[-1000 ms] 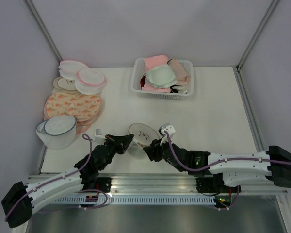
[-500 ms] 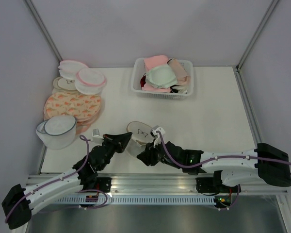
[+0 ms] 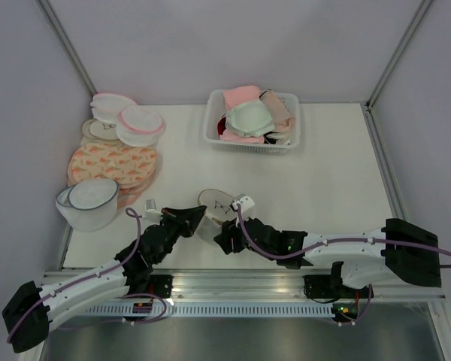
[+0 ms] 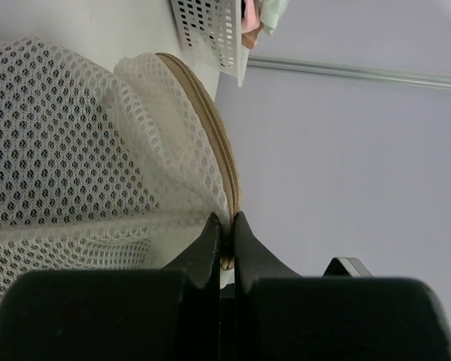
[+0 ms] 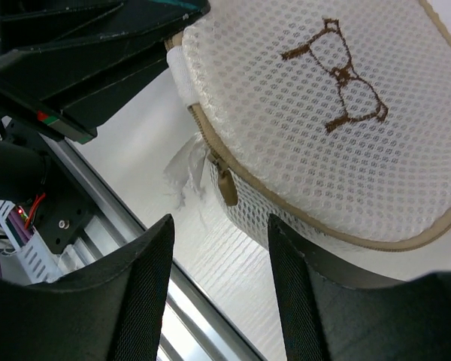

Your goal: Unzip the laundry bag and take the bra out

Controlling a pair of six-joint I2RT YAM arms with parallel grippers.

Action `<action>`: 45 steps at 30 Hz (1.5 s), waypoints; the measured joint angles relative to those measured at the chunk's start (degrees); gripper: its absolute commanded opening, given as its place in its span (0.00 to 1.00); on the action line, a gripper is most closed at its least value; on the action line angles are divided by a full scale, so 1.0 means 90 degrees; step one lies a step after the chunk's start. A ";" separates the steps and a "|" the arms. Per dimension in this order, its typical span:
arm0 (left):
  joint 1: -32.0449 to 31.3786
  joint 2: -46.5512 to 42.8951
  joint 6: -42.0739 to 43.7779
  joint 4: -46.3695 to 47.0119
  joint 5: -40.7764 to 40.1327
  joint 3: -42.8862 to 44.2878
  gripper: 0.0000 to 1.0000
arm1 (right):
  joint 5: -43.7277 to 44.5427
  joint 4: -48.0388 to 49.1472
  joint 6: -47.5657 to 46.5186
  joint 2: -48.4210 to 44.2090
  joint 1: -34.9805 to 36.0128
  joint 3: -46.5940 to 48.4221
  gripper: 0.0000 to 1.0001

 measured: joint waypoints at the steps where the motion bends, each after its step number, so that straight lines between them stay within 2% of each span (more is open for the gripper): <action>1: -0.0002 0.0005 0.0000 0.0007 0.0005 0.0000 0.02 | 0.0010 0.0039 -0.0032 0.0012 -0.0022 0.0002 0.56; 6: -0.0029 0.0012 -0.0002 0.0029 0.0005 0.0000 0.02 | 0.0036 0.0163 -0.0180 -0.0015 -0.0182 0.0034 0.47; 9: -0.0066 0.0041 -0.0002 0.0036 0.0007 0.0000 0.02 | 0.0034 0.0182 -0.0253 -0.0029 -0.0267 0.0117 0.35; 11: -0.0073 0.0068 -0.0005 0.0051 0.0010 0.0000 0.02 | 0.0029 0.0192 -0.0313 -0.0029 -0.0325 0.0172 0.21; 12: -0.0075 0.0070 -0.0005 0.0056 0.0010 0.0000 0.02 | 0.0027 0.0202 -0.0316 -0.0029 -0.0350 0.0189 0.11; 14: -0.0085 0.0070 -0.0005 0.0075 0.0010 0.0000 0.02 | 0.0029 0.0197 -0.0325 -0.0029 -0.0386 0.0199 0.01; 22: -0.0104 -0.0381 -0.0002 -0.0189 0.0121 0.0000 0.02 | 0.0032 -0.0321 -0.0311 -0.0151 -0.0413 0.0219 0.00; 27: -0.0114 -0.0923 0.0000 -0.0624 0.0119 0.0000 0.02 | 0.0223 -0.1355 -0.0255 -0.0432 -0.0413 0.0255 0.00; 33: -0.0121 -0.1139 0.0080 -0.1061 0.0306 0.0000 0.02 | 0.1175 -0.2888 0.0027 -0.0646 -0.0418 0.0398 0.00; 40: -0.0126 -0.0522 0.0835 -0.1015 0.0967 0.0010 0.02 | 0.2035 -0.3793 0.0287 -0.0736 -0.0418 0.0597 0.00; 45: -0.0080 0.0534 0.1785 -0.0566 0.1280 0.0435 0.02 | 0.2181 -0.4121 0.0238 -0.1088 -0.0420 0.0597 0.00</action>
